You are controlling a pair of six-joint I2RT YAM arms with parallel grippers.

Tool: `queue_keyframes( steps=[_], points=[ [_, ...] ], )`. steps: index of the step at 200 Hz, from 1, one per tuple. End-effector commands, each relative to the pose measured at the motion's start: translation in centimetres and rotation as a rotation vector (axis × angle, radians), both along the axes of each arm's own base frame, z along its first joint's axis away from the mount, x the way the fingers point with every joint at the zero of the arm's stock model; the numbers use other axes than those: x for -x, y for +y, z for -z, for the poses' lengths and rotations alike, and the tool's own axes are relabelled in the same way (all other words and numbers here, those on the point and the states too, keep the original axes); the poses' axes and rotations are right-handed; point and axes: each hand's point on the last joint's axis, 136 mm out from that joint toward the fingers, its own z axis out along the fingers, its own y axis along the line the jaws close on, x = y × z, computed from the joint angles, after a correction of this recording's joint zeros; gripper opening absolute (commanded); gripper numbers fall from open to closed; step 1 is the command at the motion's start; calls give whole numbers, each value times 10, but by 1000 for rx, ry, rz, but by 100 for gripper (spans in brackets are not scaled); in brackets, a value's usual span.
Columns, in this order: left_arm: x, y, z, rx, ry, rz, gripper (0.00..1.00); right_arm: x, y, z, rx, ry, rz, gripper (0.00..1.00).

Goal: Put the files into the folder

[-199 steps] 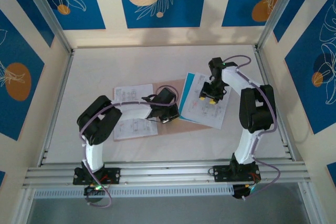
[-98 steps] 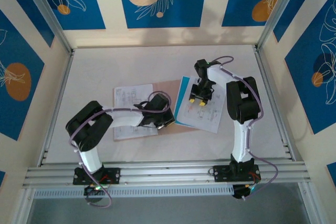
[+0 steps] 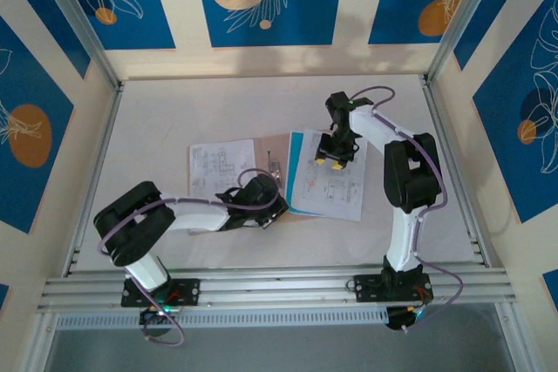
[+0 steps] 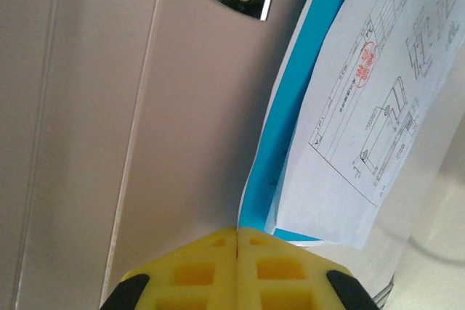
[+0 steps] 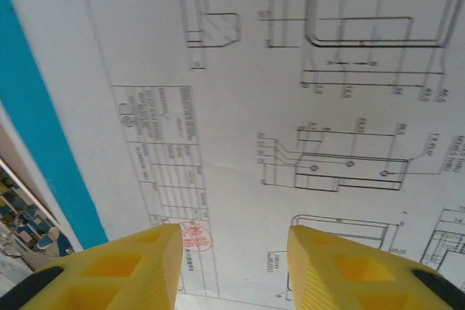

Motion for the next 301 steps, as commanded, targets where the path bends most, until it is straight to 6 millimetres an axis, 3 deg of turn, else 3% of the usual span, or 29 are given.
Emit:
queue_keyframes(
  steps=[1, 61, 101, 186, 218, 301],
  points=[
    [-6, 1, -13, 25, -64, -88, 0, 8, -6, -2, -3, 9, 8, 43],
    [2, 9, -22, -40, -151, -105, 0, 13, -23, 5, 13, 24, 33, 43],
    [14, -7, -22, -32, -165, -59, 0, 14, -33, 7, 26, 27, 51, 43],
    [18, 11, -11, -9, -154, -158, 0, 16, -39, -2, 33, -2, 49, 43],
    [20, 12, -8, 13, -145, -180, 0, 16, -32, -2, 10, 4, 53, 43],
    [15, 9, -7, 64, -144, -258, 0, 13, 12, 3, -3, 18, -21, 43]
  ],
)
